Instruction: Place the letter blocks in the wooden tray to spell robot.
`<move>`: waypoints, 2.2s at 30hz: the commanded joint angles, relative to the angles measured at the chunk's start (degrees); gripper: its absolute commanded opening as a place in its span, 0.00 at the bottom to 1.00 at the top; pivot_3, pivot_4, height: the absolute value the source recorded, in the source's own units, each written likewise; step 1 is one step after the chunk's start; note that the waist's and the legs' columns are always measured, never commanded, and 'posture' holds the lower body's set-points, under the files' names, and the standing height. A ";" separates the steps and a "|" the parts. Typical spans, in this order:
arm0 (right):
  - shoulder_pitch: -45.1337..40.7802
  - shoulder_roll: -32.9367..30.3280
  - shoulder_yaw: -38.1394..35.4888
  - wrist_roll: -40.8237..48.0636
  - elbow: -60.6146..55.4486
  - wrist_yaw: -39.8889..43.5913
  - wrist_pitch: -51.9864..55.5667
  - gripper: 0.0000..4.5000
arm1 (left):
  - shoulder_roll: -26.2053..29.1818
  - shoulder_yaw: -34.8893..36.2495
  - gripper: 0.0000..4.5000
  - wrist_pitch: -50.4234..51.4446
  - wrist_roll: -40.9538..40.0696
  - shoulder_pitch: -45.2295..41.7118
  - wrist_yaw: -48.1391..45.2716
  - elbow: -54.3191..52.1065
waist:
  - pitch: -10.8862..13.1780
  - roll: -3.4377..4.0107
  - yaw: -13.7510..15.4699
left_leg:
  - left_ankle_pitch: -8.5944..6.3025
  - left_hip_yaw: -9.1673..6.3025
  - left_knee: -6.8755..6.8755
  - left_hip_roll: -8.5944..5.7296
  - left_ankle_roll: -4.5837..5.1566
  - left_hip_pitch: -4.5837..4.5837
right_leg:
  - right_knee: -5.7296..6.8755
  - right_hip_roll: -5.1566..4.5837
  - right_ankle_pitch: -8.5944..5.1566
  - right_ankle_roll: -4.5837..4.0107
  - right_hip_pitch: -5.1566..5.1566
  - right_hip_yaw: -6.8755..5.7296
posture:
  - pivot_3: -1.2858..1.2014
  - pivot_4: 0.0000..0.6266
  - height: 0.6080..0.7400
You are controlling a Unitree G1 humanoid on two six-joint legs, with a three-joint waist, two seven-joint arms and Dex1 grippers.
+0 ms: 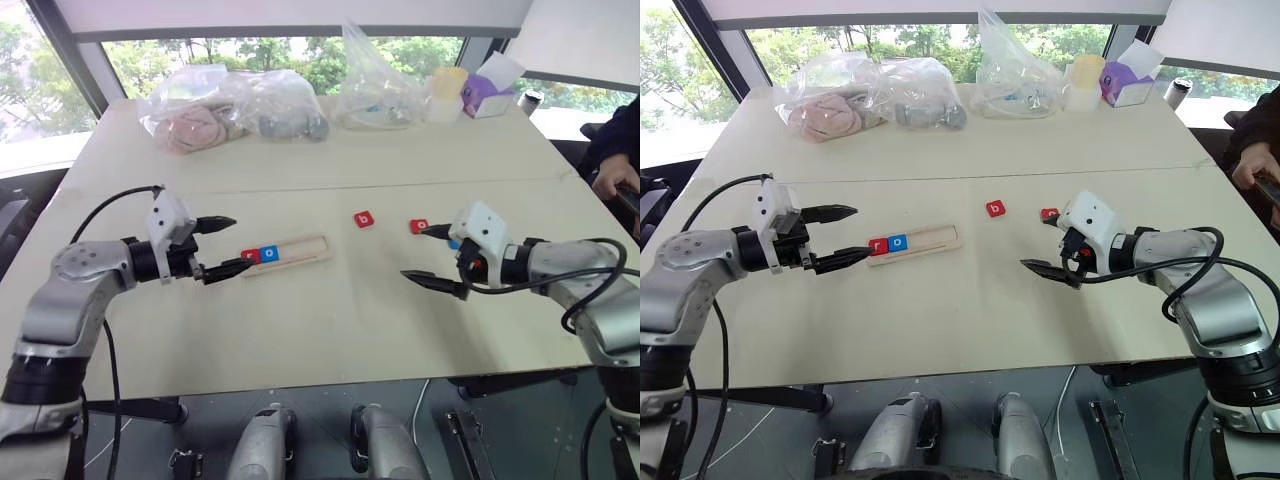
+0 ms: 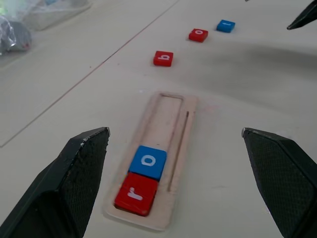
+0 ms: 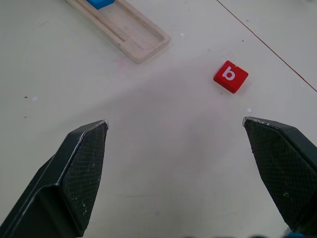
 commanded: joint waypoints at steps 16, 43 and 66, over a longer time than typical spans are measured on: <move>7.71 -0.07 -4.49 1.02 -11.01 -5.87 3.67 1.00 | -8.27 -11.56 1.00 -30.24 18.68 -28.59 -22.42 59.09 | 0.02 -0.04 -0.11 | -0.16 0.06 0.44 0.06 0.28 -0.21 | 0.10 0.18 0.13 0.25 -0.01 -0.10 | 0.52 0.24 0.89; 10.08 -0.33 -5.46 2.02 -14.73 -8.45 6.29 1.00 | -11.18 -10.64 1.00 -37.67 25.82 -32.81 -15.99 69.50 | 0.02 -0.05 0.02 | -0.26 0.06 0.83 0.05 0.42 -0.28 | 0.14 -0.09 0.23 0.40 0.09 -0.16 | 0.52 0.24 0.89; 9.22 -0.62 -4.60 1.06 -14.13 -8.41 5.53 1.00 | -12.76 -13.14 0.74 -39.16 27.28 -27.00 -21.01 65.64 | -0.01 -0.02 0.02 | -0.27 0.06 0.83 0.05 0.43 -0.25 | 0.13 -0.12 0.20 0.37 0.12 -0.17 | 0.52 0.24 0.89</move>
